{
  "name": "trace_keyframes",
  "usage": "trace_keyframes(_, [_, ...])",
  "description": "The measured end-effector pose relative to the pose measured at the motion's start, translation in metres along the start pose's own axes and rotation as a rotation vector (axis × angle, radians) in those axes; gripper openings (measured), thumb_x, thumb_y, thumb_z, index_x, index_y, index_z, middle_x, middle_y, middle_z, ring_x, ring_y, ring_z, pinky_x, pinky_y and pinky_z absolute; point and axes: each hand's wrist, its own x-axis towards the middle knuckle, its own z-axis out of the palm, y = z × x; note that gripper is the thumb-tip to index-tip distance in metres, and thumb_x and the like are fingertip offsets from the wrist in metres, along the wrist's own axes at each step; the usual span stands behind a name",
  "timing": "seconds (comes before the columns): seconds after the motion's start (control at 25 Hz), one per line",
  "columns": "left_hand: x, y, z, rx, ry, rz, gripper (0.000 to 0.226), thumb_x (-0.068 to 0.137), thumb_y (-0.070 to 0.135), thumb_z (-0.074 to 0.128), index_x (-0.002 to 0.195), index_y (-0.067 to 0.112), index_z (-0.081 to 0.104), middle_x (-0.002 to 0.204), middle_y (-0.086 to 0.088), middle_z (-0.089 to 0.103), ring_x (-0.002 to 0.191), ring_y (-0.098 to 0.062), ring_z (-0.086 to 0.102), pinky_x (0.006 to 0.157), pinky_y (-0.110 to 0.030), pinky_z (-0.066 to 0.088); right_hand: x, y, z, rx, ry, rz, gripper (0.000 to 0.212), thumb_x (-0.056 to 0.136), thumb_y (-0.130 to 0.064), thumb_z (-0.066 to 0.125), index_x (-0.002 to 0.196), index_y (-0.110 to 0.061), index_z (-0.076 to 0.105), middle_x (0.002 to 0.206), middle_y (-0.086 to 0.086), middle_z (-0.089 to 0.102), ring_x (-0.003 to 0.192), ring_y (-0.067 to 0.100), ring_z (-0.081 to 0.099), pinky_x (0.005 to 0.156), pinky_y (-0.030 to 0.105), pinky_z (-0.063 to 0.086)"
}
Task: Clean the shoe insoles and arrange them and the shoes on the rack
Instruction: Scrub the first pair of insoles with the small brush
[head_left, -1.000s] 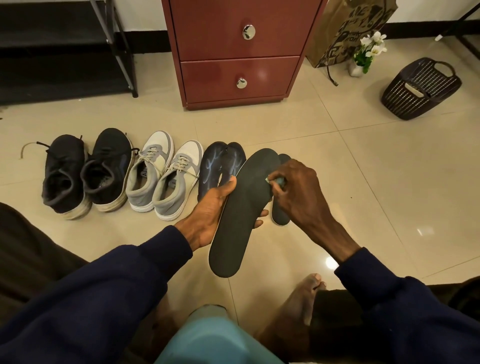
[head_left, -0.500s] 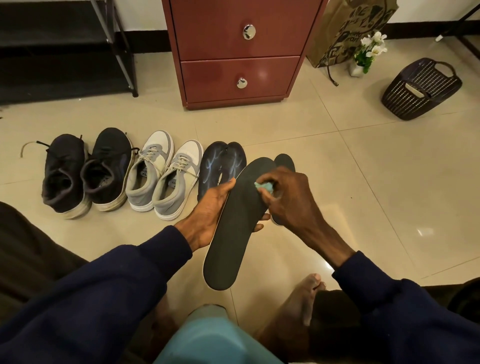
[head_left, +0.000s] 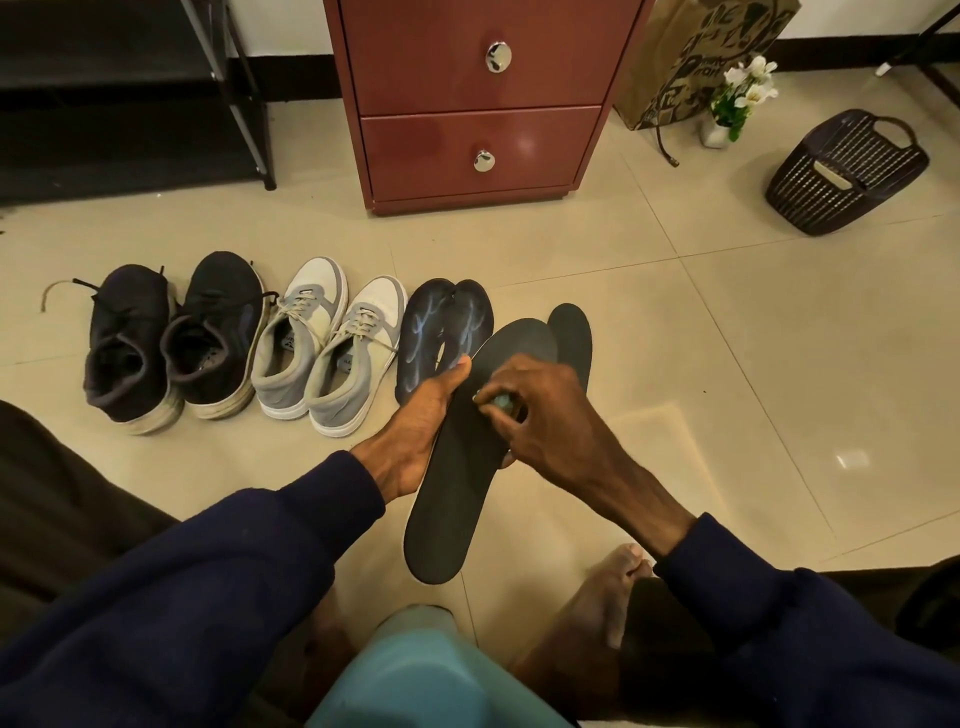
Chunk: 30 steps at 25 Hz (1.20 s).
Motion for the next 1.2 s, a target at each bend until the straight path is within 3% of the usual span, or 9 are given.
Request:
trace_keyframes(0.08, [0.0,0.0,0.001,0.009,0.001,0.01,0.06,0.105,0.055,0.043,0.141,0.01,0.059,0.122,-0.022,0.071,0.095,-0.035,0.073,0.077,-0.05,0.062,0.004,0.003,-0.003,-0.037,-0.018,-0.027,0.012,0.084,-0.008,0.076,0.096,-0.01,0.077,0.097,0.008,0.07,0.088,0.018,0.064,0.077,0.025,0.053])
trace_keyframes(0.24, [-0.001,0.001,0.004,0.022,-0.044,-0.031,0.068,0.104,0.06,0.042,0.142,0.007,0.058,0.136,-0.028,0.062,0.118,-0.043,0.061,0.092,-0.051,0.055,0.013,0.036,-0.027,-0.091,0.234,0.234,0.01,0.084,-0.006,0.073,0.092,-0.009,0.078,0.096,0.009,0.071,0.086,0.021,0.066,0.077,0.019,0.046])
trace_keyframes(0.32, [0.0,0.001,0.0,0.014,-0.045,-0.035,0.068,0.104,0.06,0.042,0.142,0.007,0.058,0.133,-0.027,0.064,0.112,-0.041,0.065,0.09,-0.051,0.056,0.008,0.028,-0.021,-0.054,0.178,0.204,0.01,0.083,-0.005,0.075,0.092,-0.009,0.078,0.095,0.007,0.071,0.084,0.018,0.066,0.075,0.017,0.047])
trace_keyframes(0.48, [0.002,0.002,-0.004,-0.017,-0.004,-0.003,0.062,0.105,0.057,0.043,0.142,0.01,0.059,0.12,-0.02,0.071,0.09,-0.033,0.073,0.079,-0.049,0.061,0.0,-0.004,-0.006,-0.025,-0.094,0.019,0.012,0.085,-0.008,0.075,0.096,-0.009,0.078,0.095,0.006,0.068,0.082,0.015,0.064,0.072,0.017,0.051])
trace_keyframes(0.68, [0.0,0.003,0.002,0.027,-0.04,-0.003,0.064,0.105,0.057,0.041,0.141,0.008,0.059,0.132,-0.027,0.065,0.114,-0.044,0.065,0.088,-0.05,0.057,0.012,0.029,-0.03,-0.17,0.175,0.248,0.014,0.083,-0.005,0.074,0.096,-0.006,0.078,0.099,0.012,0.072,0.089,0.026,0.067,0.078,0.019,0.042])
trace_keyframes(0.88, [0.0,0.002,-0.001,0.009,-0.023,0.001,0.061,0.105,0.057,0.044,0.139,0.011,0.062,0.128,-0.023,0.068,0.097,-0.036,0.071,0.084,-0.049,0.058,0.002,-0.001,-0.018,-0.029,-0.104,0.071,0.011,0.084,-0.01,0.076,0.095,-0.011,0.079,0.093,0.002,0.068,0.077,0.009,0.061,0.067,0.009,0.049])
trace_keyframes(0.96, [0.001,0.001,0.0,0.026,-0.041,-0.008,0.063,0.104,0.058,0.043,0.141,0.009,0.06,0.131,-0.025,0.066,0.106,-0.04,0.069,0.09,-0.051,0.055,0.009,0.009,-0.026,-0.09,-0.026,0.169,0.013,0.084,-0.01,0.076,0.097,-0.011,0.078,0.095,0.001,0.068,0.077,0.011,0.062,0.068,0.012,0.049])
trace_keyframes(1.08, [0.0,0.002,0.0,0.028,-0.064,-0.016,0.065,0.104,0.058,0.043,0.142,0.007,0.057,0.134,-0.028,0.063,0.119,-0.045,0.062,0.096,-0.053,0.052,0.014,0.031,-0.039,-0.18,0.076,0.381,0.02,0.086,-0.009,0.073,0.106,-0.007,0.075,0.107,0.009,0.07,0.095,0.023,0.065,0.082,0.02,0.044])
trace_keyframes(1.2, [0.001,0.003,-0.003,0.024,-0.054,-0.003,0.063,0.104,0.057,0.044,0.141,0.009,0.06,0.133,-0.026,0.064,0.11,-0.041,0.066,0.09,-0.052,0.055,0.005,0.014,-0.027,-0.065,0.009,0.188,0.013,0.082,-0.008,0.077,0.095,-0.009,0.078,0.097,0.006,0.071,0.081,0.016,0.066,0.073,0.014,0.051])
